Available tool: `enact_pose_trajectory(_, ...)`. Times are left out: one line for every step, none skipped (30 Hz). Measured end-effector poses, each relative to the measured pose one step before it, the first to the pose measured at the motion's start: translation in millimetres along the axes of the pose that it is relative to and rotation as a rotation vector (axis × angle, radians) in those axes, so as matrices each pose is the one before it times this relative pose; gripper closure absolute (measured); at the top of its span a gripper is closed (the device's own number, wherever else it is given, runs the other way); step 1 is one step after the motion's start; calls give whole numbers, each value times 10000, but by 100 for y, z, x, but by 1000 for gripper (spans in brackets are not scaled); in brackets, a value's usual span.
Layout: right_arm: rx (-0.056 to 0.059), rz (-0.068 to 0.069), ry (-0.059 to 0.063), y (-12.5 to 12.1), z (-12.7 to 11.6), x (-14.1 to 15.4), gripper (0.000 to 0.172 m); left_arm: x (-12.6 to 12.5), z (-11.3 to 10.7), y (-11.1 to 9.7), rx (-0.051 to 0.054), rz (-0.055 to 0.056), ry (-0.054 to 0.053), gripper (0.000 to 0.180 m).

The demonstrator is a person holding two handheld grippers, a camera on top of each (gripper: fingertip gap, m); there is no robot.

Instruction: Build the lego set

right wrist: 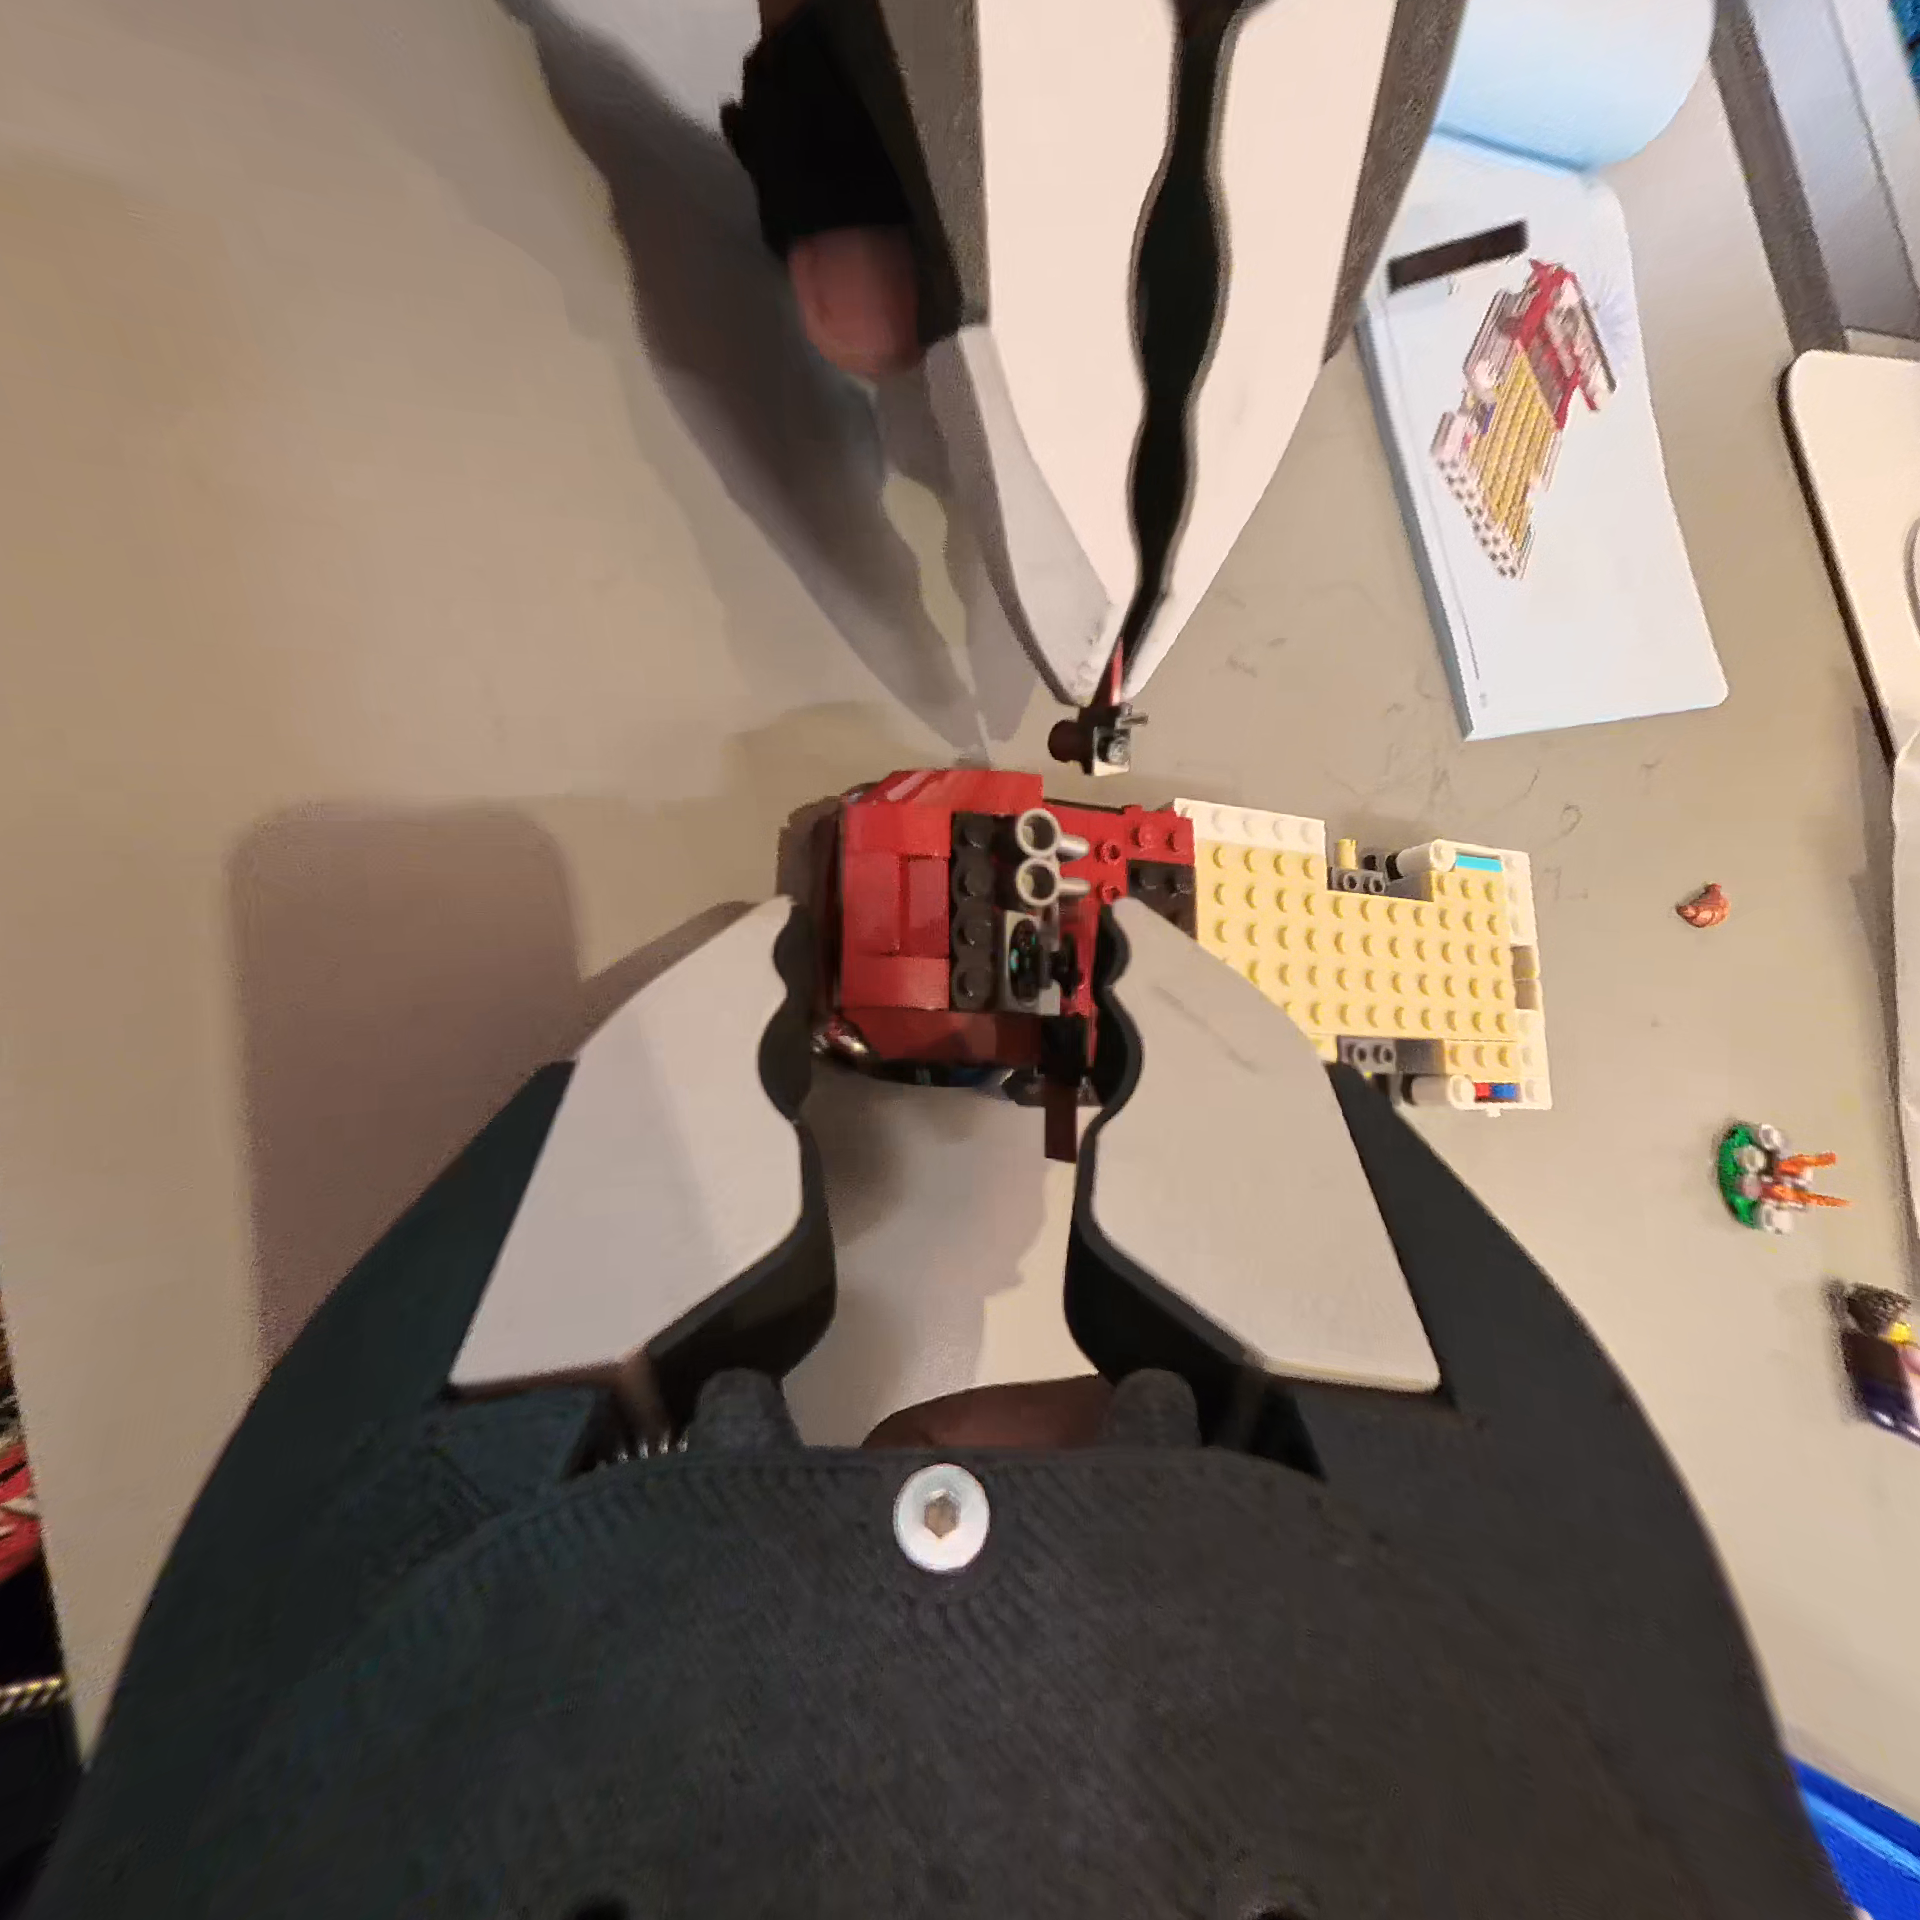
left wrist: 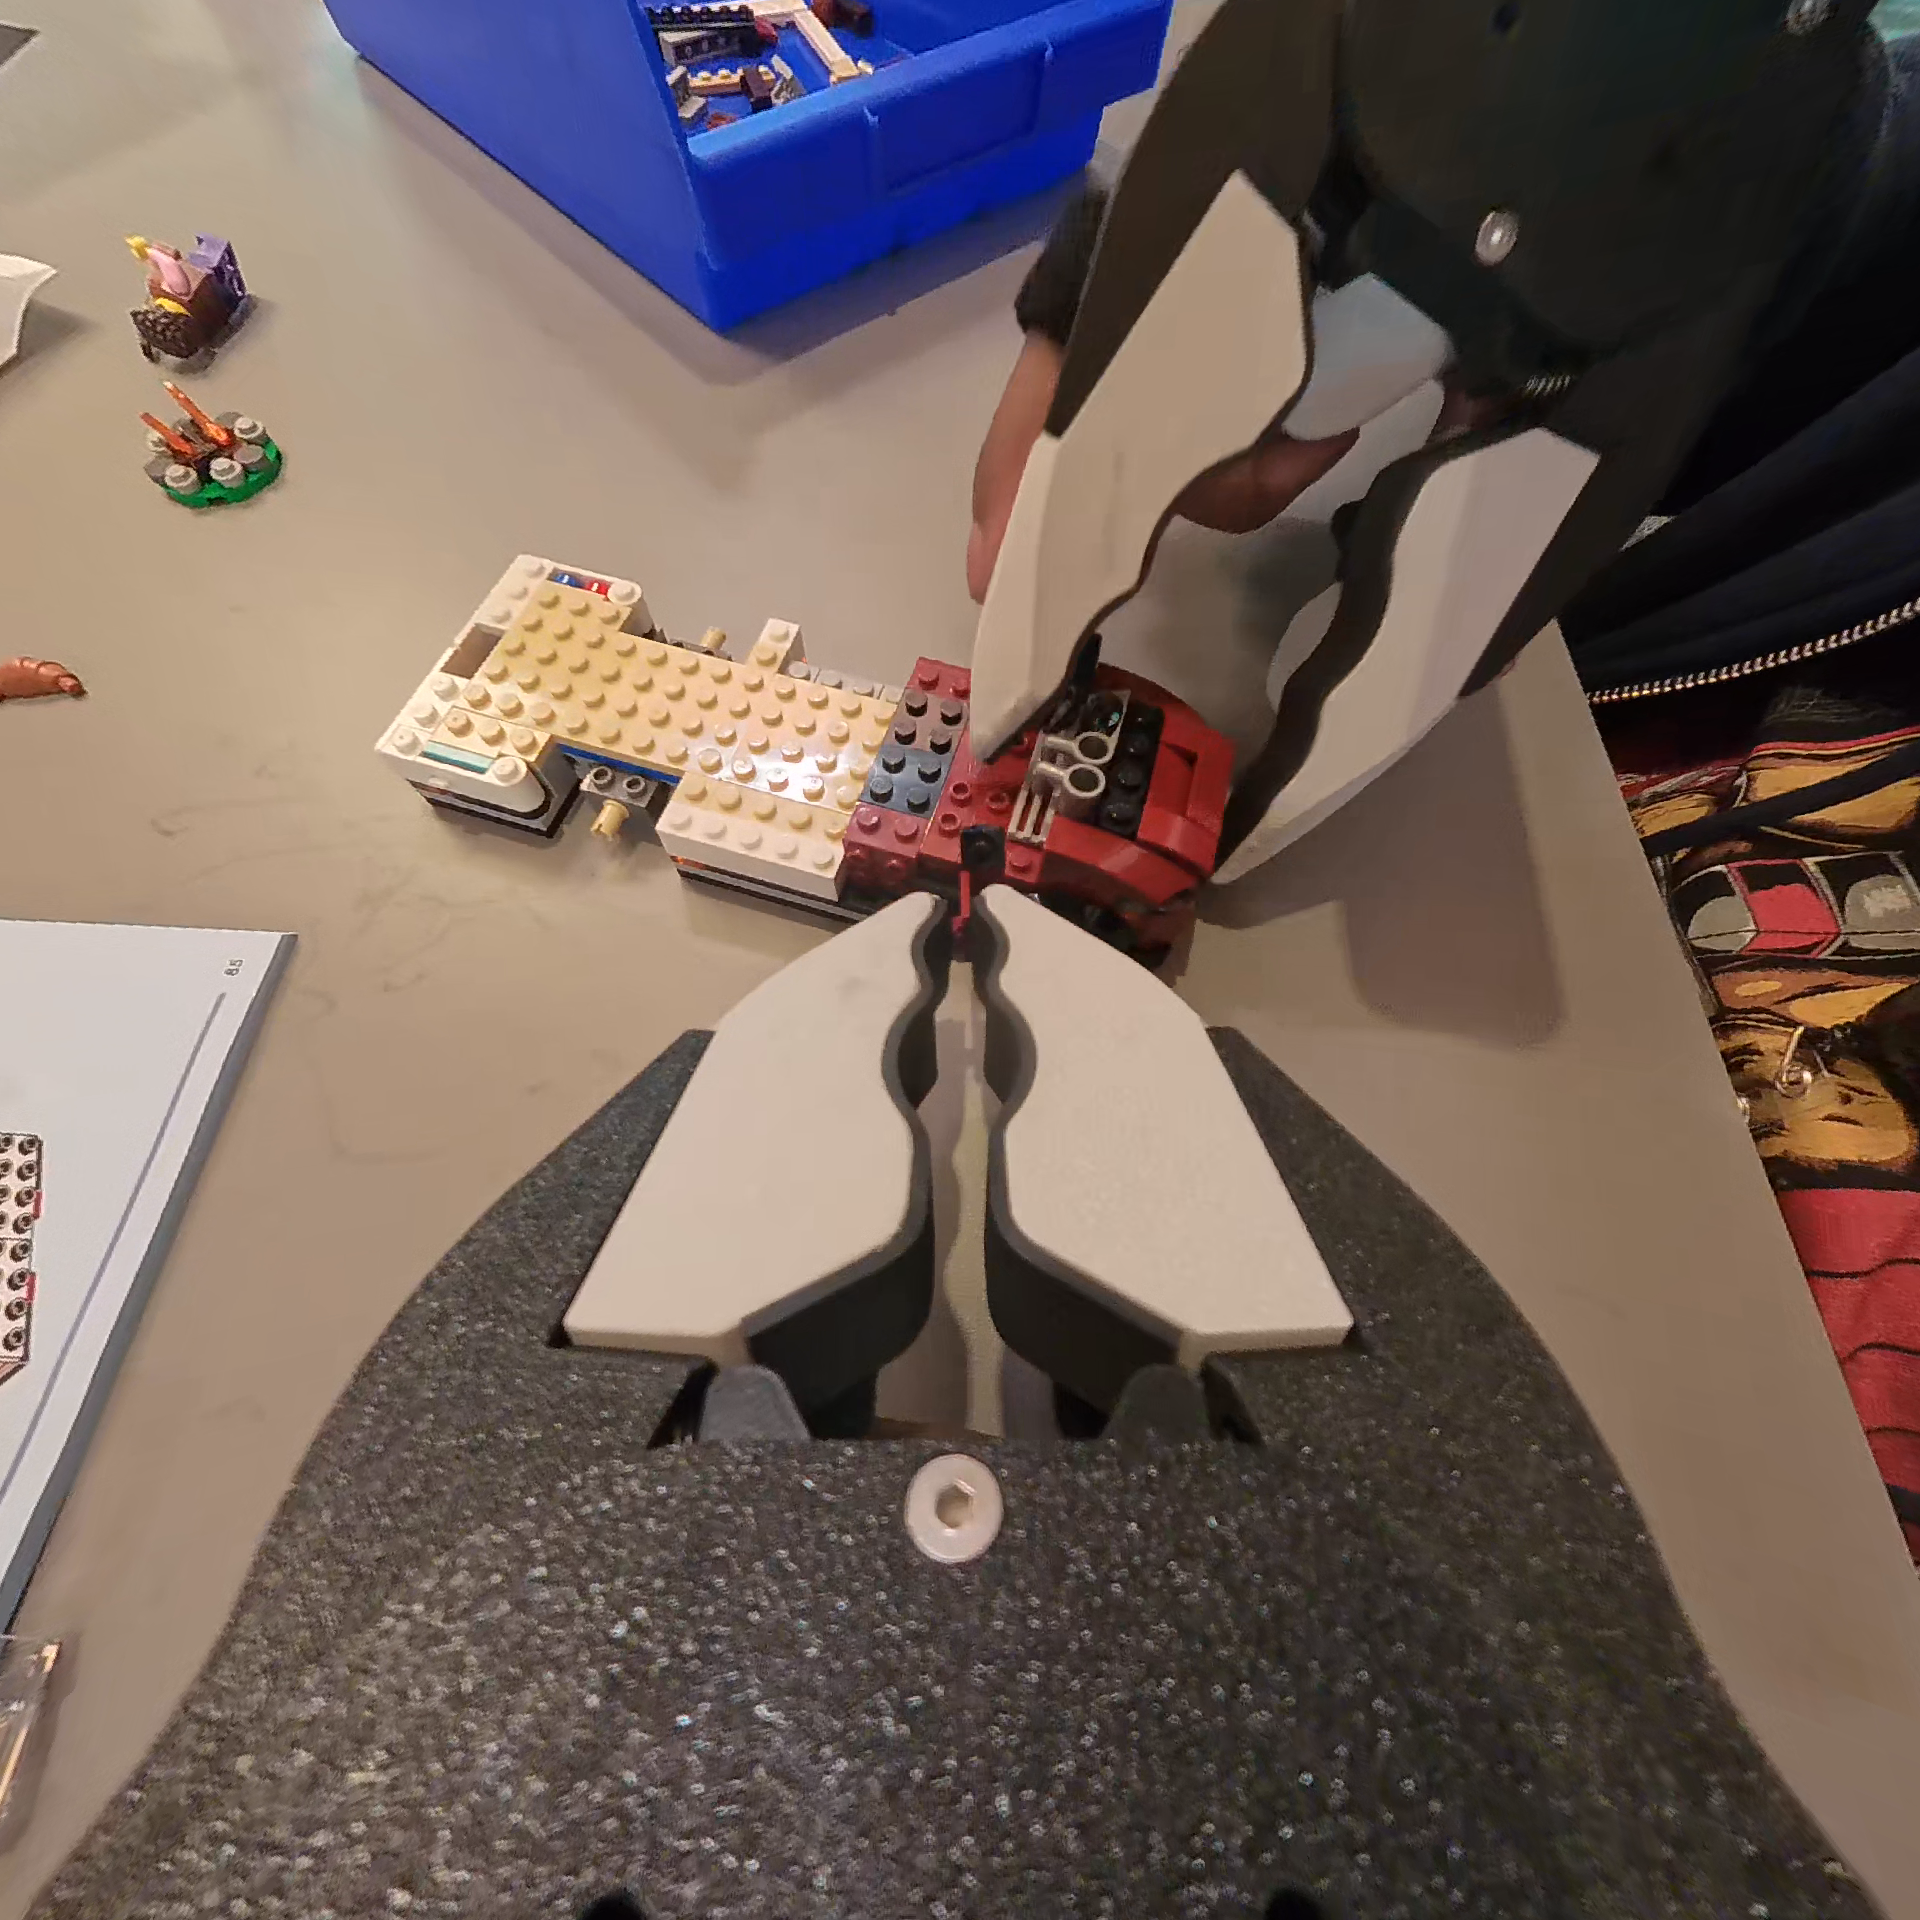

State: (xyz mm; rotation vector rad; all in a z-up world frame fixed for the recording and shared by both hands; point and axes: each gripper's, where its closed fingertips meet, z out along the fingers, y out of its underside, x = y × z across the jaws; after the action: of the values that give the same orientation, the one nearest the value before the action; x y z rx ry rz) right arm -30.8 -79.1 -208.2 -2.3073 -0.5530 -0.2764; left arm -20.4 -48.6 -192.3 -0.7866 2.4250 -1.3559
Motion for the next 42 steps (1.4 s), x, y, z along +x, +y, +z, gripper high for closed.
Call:
enact_pose_trajectory(-159,-73,60,219,197,-71,122,17,9,0,-5,17,-3,177)
enact_pose_trajectory(41,-18,116,-44,52,33,122,-4,14,47,-23,0,-11,177)
enact_pose_trajectory(20,76,13,-4,-20,-12,122,7,24,134,-80,-39,4,177)
enact_pose_trajectory(23,88,-25,16,-71,-23,123,-14,32,275,-163,-89,18,177)
enact_pose_trajectory(41,45,-17,52,-95,-33,123,9,62,442,-257,-144,55,177)
enact_pose_trajectory(55,-5,-2,76,-110,-66,123,8,66,512,-302,-168,63,177)
enact_pose_trajectory(68,-36,-5,56,-119,-114,123,-100,46,455,-262,-141,-26,178)
enact_pose_trajectory(71,-10,-15,54,-124,-126,123,-121,44,387,-227,-71,-73,178)
enact_pose_trajectory(58,27,-14,41,-118,-114,123,-52,69,379,-231,7,-67,178)
enact_pose_trajectory(48,2,-4,48,-97,-93,123,-5,107,412,-264,67,-63,178)
enact_pose_trajectory(37,-20,-3,51,-85,-81,123,-17,170,428,-304,88,-99,178)
enact_pose_trajectory(15,10,1,38,-63,-44,123,-48,204,431,-321,99,-132,177)
enact_pose_trajectory(3,29,17,38,-42,-8,123,-6,48,6,-24,127,-125,178)
enact_pose_trajectory(7,17,19,14,-17,13,123,20,15,14,-12,112,-97,177)
enact_pose_trajectory(14,3,16,7,-5,6,123,23,-1,22,-7,83,-58,177)
enact_pose_trajectory(16,4,9,4,-4,-4,123,34,-22,42,-6,68,-40,176)
enact_pose_trajectory(14,4,2,-1,10,2,123,24,-46,51,-4,65,-25,175)
enact_pose_trajectory(16,1,-5,-6,5,8,123,16,-36,54,-3,50,-22,173)
enact_pose_trajectory(23,-3,-11,-9,2,0,123,46,-47,48,2,37,9,171)
enact_pose_trajectory(31,8,-18,-9,8,1,123,36,-40,42,1,20,15,170)
enact_pose_trajectory(32,15,-26,-2,10,4,124,13,-31,18,1,7,16,169)
enact_pose_trajectory(32,6,-30,-20,-4,2,124,15,-20,20,3,3,31,168)
enact_pose_trajectory(31,10,-35,-8,2,-1,124,-37,-28,31,-1,8,-1,166)
enact_pose_trajectory(35,32,-39,-13,-9,11,124,-181,-24,45,-11,32,-104,162)
enact_pose_trajectory(51,45,-39,-31,-26,12,124,-281,-74,8,16,58,-188,157)
enact_pose_trajectory(47,68,-61,-13,-44,-6,124,-223,-122,-53,50,111,-176,152)
enact_pose_trajectory(52,75,-64,-14,-70,4,125,-76,-173,-186,113,226,-130,147)
enact_pose_trajectory(61,71,-49,-36,-99,30,125,84,-243,-406,232,375,-127,143)
enact_pose_trajectory(62,75,-27,-46,-120,58,125,151,-269,-612,336,508,-169,140)
enact_pose_trajectory(44,68,-22,-43,-132,67,125,234,-232,-702,354,566,-181,139)
enact_pose_trajectory(22,46,-20,-8,-120,59,125,284,-130,-688,311,559,-154,139)
enact_pose_trajectory(11,33,-6,-25,-119,68,125,292,-14,-652,265,535,-151,139)
enact_pose_trajectory(6,39,-5,-31,-108,71,125,313,104,-638,247,473,-134,138)
enact_pose_trajectory(14,28,-14,-66,-121,33,125,383,207,-566,197,383,-58,137)
enact_pose_trajectory(39,30,-13,-120,-123,41,125,346,308,-398,102,311,-54,134)
enact_pose_trajectory(43,27,-10,-132,-127,17,125,160,403,-189,-28,282,-142,130)
enact_pose_trajectory(49,28,-5,-164,-148,9,125,-11,423,-29,-118,310,-229,126)
enact_pose_trajectory(50,34,-20,-167,-147,-15,125,-154,388,110,-195,360,-305,122)
enact_pose_trajectory(54,51,-30,-166,-145,-22,125,-230,335,130,-216,353,-325,120)
enact_pose_trajectory(52,65,-40,-166,-139,-34,125,-176,286,15,-126,293,-268,118)
enact_pose_trajectory(52,44,-37,-149,-119,-34,125,-124,217,-172,-9,197,-209,117)
enact_pose_trajectory(25,11,-25,-79,-98,-30,125,1,176,-282,72,127,-100,117)
